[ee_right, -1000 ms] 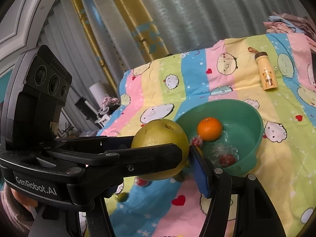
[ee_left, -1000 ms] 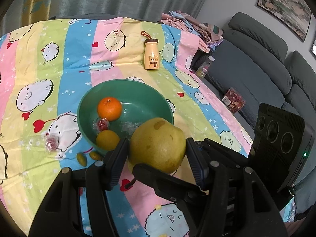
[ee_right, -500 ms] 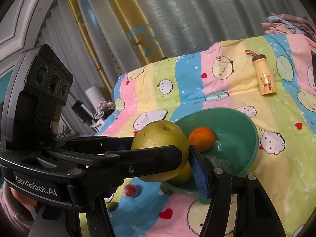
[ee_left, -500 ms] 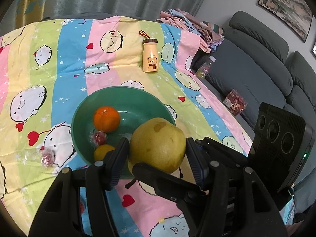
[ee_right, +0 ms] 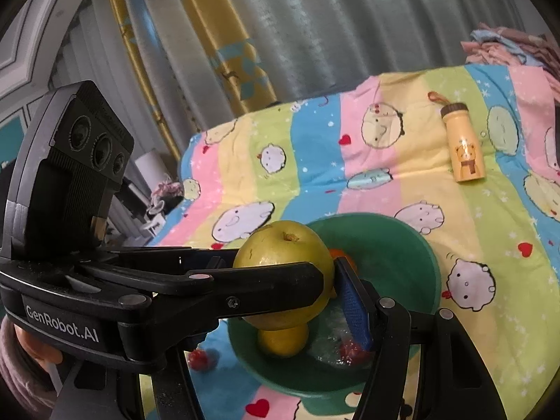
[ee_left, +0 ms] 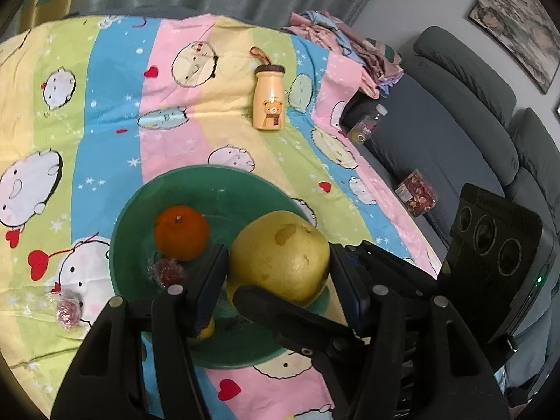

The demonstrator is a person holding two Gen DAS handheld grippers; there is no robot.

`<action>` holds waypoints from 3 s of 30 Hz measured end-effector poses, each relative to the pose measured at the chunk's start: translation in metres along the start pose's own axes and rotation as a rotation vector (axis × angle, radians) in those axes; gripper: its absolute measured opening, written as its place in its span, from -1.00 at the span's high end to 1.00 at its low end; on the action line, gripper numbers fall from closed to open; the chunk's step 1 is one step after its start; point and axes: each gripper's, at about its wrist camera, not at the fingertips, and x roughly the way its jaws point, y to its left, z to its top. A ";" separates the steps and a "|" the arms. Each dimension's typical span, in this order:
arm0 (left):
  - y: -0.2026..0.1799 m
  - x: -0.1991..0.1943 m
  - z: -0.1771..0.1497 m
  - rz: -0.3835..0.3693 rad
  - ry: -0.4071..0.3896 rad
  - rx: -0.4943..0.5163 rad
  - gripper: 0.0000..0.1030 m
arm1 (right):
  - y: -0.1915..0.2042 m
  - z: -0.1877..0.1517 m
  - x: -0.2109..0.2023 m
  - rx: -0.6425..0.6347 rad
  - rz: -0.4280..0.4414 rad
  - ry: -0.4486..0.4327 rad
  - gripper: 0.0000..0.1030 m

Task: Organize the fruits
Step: 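Lower the pear into the bowl and open the right gripper, then withdraw the right gripper up and away from the green bowl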

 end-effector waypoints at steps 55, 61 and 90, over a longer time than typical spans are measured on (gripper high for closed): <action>0.026 -0.006 -0.012 0.208 -0.085 -0.039 -0.86 | -0.008 -0.012 0.016 -0.012 -0.124 0.076 -0.34; 0.027 -0.034 -0.023 0.296 -0.147 -0.036 -0.99 | -0.012 -0.011 0.004 0.006 -0.144 0.051 -0.41; -0.009 -0.158 -0.128 0.425 -0.296 -0.044 -0.99 | 0.044 -0.063 -0.101 0.079 -0.030 0.050 -0.82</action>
